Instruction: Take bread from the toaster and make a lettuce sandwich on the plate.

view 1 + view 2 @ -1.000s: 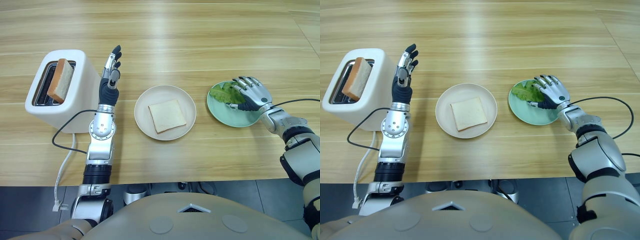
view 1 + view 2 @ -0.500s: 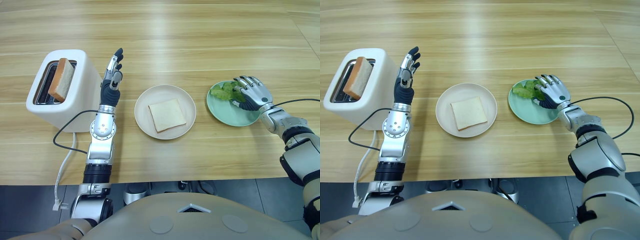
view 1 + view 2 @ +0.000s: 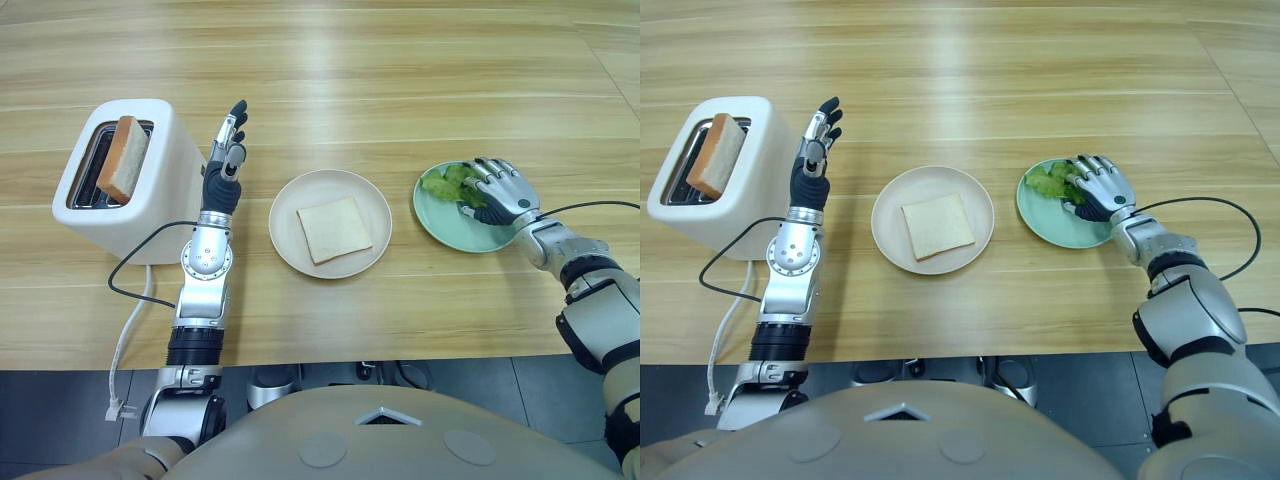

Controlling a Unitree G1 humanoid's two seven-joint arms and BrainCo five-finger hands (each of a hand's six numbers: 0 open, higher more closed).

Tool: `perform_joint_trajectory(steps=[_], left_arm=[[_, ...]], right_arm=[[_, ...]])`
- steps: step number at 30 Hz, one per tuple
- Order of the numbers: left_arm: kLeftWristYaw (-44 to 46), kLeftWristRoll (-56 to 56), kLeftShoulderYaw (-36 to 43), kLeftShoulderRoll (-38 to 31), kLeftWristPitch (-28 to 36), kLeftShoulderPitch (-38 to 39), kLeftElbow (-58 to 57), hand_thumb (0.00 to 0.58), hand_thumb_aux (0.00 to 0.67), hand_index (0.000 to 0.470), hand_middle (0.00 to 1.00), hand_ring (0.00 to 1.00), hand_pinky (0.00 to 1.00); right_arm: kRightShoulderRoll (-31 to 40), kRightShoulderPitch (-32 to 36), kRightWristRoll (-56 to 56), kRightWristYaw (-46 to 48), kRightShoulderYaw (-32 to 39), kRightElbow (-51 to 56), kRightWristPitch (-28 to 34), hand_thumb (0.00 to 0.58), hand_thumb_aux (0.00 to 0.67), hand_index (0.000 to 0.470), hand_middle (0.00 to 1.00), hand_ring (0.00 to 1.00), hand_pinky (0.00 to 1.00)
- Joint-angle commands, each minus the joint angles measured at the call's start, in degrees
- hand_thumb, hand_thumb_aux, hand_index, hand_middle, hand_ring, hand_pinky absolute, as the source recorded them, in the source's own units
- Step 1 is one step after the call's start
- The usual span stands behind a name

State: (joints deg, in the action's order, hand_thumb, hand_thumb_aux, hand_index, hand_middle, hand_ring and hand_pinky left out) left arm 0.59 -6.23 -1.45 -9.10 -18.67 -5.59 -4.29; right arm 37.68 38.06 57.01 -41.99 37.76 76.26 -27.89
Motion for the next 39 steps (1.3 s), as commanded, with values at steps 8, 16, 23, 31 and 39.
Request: perform_joint_trajectory(steps=[8,16,23,31,39], left_arm=[[0.4,0.1,-0.1,-0.2,0.2,0.3,-1.0,0.000,0.000,0.000,0.00,0.00,0.00],[0.3,0.0,-0.1,-0.2,0.0,-0.1,-1.6,0.000,0.000,0.000,0.00,0.00,0.00],[0.2,-0.1,-0.1,-0.2,-0.2,-0.4,-2.5,0.000,0.000,0.000,0.00,0.00,0.00],[0.0,-0.1,-0.2,-0.3,-0.8,-0.7,-3.5,0.000,0.000,0.000,0.00,0.00,0.00],[-0.5,-0.5,-0.3,-0.3,-1.6,-1.0,-5.1,0.000,0.000,0.000,0.00,0.00,0.00]], right_arm=[[-0.9,-0.4,-0.7,1.6,1.2,0.3,-0.3,0.520,0.455,0.312,0.00,0.00,0.00],[-0.8,0.3,-0.9,0.2,1.1,-0.2,-0.9,0.580,0.670,0.460,0.00,0.00,0.00],[-0.3,0.7,-0.9,-2.4,0.9,-0.8,-1.4,0.580,0.670,0.460,0.00,0.00,0.00],[1.2,3.5,0.6,-8.9,1.5,-3.9,-2.6,0.580,0.670,0.460,0.00,0.00,0.00],[4.1,6.0,1.9,-14.7,1.2,-12.0,-4.6,0.580,0.670,0.460,0.00,0.00,0.00]])
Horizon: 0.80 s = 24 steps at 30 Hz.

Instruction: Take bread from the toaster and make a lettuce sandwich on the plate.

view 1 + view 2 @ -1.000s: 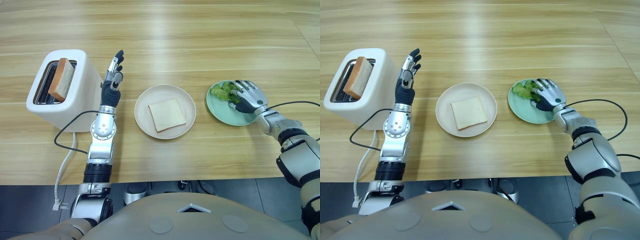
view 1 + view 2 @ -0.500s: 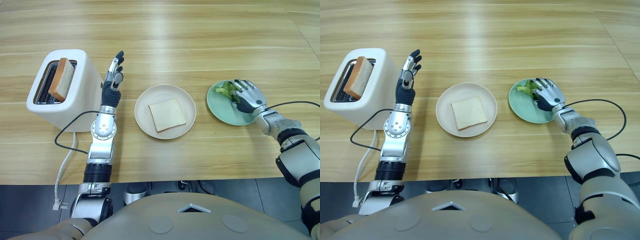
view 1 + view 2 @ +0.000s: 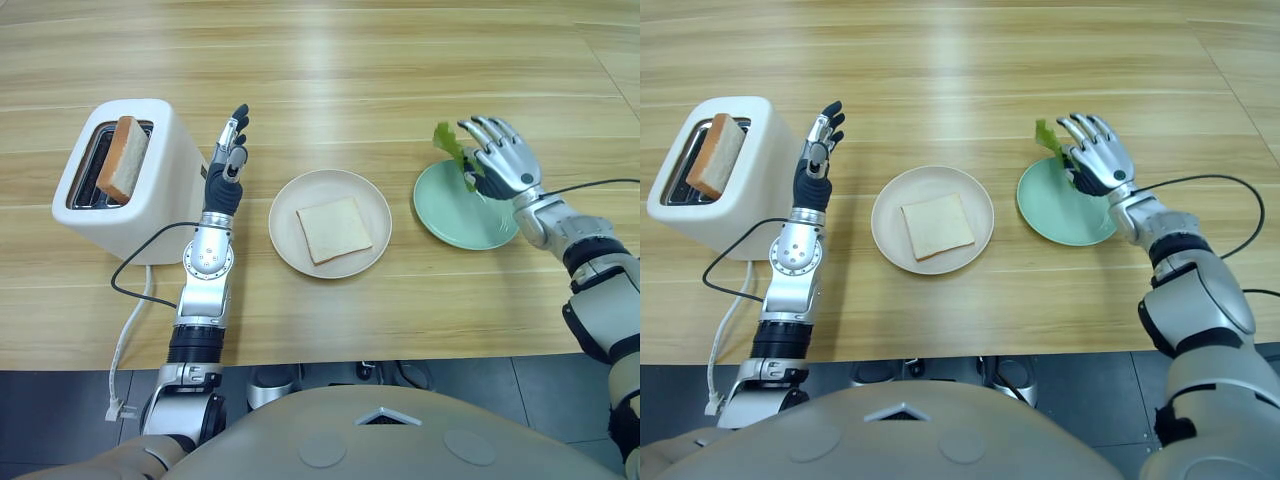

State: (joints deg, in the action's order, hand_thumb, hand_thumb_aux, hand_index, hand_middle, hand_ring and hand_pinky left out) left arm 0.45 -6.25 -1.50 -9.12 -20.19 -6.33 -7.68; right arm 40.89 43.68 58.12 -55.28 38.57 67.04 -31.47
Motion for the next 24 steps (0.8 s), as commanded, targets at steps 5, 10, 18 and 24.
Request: perform_joint_trajectory(steps=[5,10,18,24], left_arm=[[-0.8,-0.8,-0.2,-0.4,-0.7,-0.8,-2.7,0.000,0.000,0.000,0.00,0.00,0.00],[-1.2,-1.0,-0.1,-0.5,-1.2,-1.2,-3.9,0.000,0.000,0.000,0.00,0.00,0.00],[-1.6,-1.5,-0.1,-0.7,-2.7,-3.0,-7.9,0.000,0.000,0.000,0.00,0.00,0.00],[-1.9,-1.4,-0.1,-0.9,-3.8,-4.3,-10.5,0.000,0.000,0.000,0.00,0.00,0.00]], right_arm=[[1.5,-0.2,1.9,-2.1,0.3,-11.2,-2.3,0.580,0.670,0.460,0.00,0.00,0.00],[0.7,-0.9,2.0,-0.7,-0.2,-18.6,-3.3,0.580,0.670,0.460,0.00,0.00,0.00],[-4.7,0.8,3.3,1.8,0.5,-22.9,-4.9,0.580,0.670,0.460,0.00,0.00,0.00],[-8.7,2.1,3.5,4.0,1.1,-23.3,-7.1,0.580,0.670,0.460,0.00,0.00,0.00]])
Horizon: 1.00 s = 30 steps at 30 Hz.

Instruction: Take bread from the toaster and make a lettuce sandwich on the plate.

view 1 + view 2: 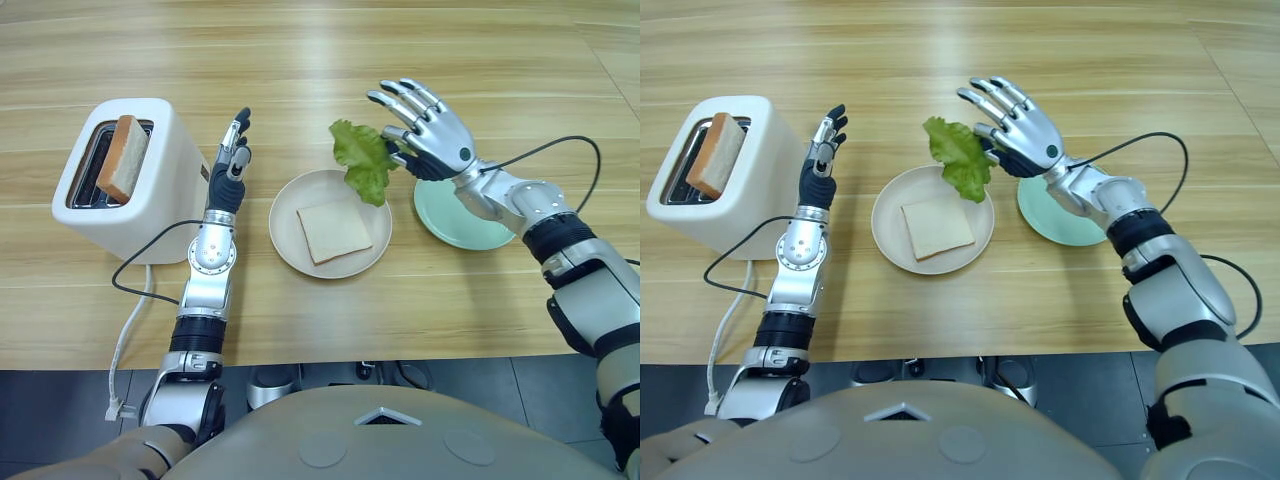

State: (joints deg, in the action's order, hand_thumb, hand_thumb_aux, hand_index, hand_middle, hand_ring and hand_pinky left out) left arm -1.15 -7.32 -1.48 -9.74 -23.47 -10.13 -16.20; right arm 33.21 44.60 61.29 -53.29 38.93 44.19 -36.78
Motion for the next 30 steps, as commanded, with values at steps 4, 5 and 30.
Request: perform_joint_trajectory(steps=[4,5,30], left_arm=[[-0.6,-0.2,-0.2,-0.4,-1.0,-0.9,-2.6,0.000,0.000,0.000,0.00,0.00,0.00],[-0.6,-0.2,-0.2,-0.4,-1.0,-0.9,-2.7,0.000,0.000,0.000,0.00,0.00,0.00],[-1.2,-0.5,-0.2,-0.8,-1.7,-1.2,-4.6,0.000,0.000,0.000,0.00,0.00,0.00]], right_arm=[[-2.4,0.3,-2.2,6.6,0.4,-0.9,-5.9,0.580,0.670,0.460,0.00,0.00,0.00],[-2.5,0.0,-3.4,8.5,-0.1,-1.1,-7.3,0.580,0.670,0.460,0.00,0.00,0.00],[0.0,-7.2,-17.9,49.0,-5.1,-15.7,-16.3,0.580,0.670,0.460,0.00,0.00,0.00]])
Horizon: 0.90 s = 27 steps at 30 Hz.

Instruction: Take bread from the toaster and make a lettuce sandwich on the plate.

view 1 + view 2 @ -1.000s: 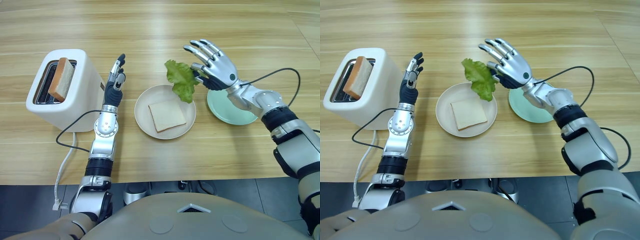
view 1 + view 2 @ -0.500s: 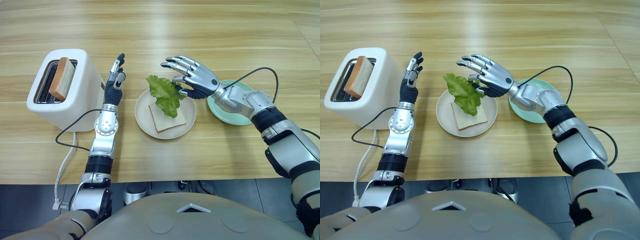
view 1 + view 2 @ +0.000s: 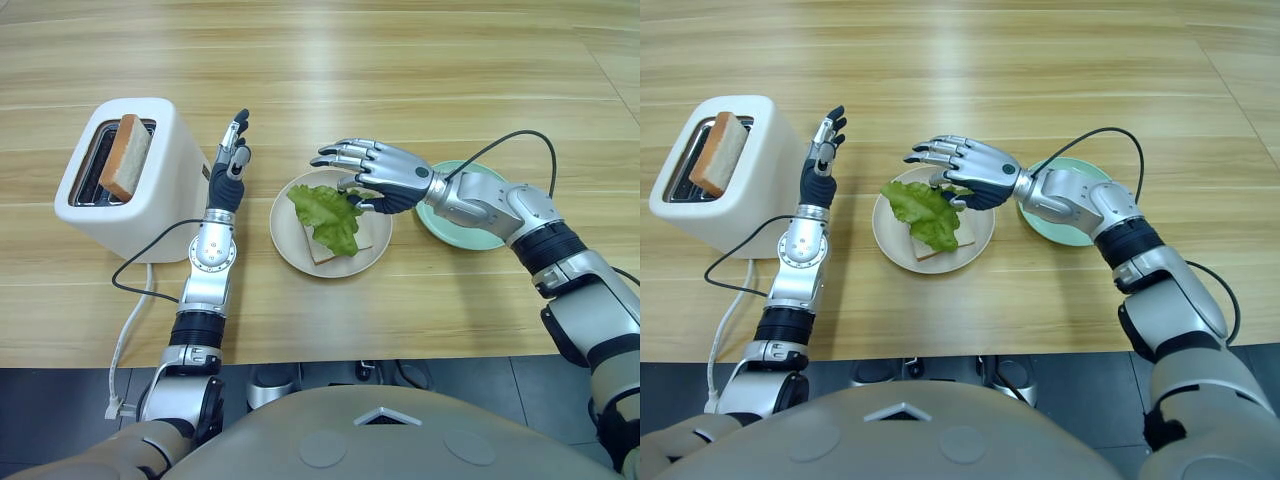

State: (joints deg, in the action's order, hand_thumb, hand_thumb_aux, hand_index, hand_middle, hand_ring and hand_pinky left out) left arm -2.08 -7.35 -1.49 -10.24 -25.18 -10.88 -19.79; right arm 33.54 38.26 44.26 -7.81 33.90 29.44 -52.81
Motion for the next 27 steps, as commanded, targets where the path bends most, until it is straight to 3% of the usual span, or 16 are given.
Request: perform_joint_trajectory(steps=[1,27], left_arm=[[-0.2,-0.4,-0.1,-0.3,0.0,-0.5,-1.1,0.000,0.000,0.000,0.00,0.00,0.00],[-0.4,-0.8,0.3,-0.3,-0.3,-0.5,-1.6,0.000,0.000,0.000,0.00,0.00,0.00]], right_arm=[[-0.6,-1.0,-0.7,4.2,-0.1,-0.7,-0.1,0.580,0.670,0.460,0.00,0.00,0.00],[-7.4,8.0,13.7,-10.3,5.1,20.1,2.0,0.580,0.670,0.460,0.00,0.00,0.00]])
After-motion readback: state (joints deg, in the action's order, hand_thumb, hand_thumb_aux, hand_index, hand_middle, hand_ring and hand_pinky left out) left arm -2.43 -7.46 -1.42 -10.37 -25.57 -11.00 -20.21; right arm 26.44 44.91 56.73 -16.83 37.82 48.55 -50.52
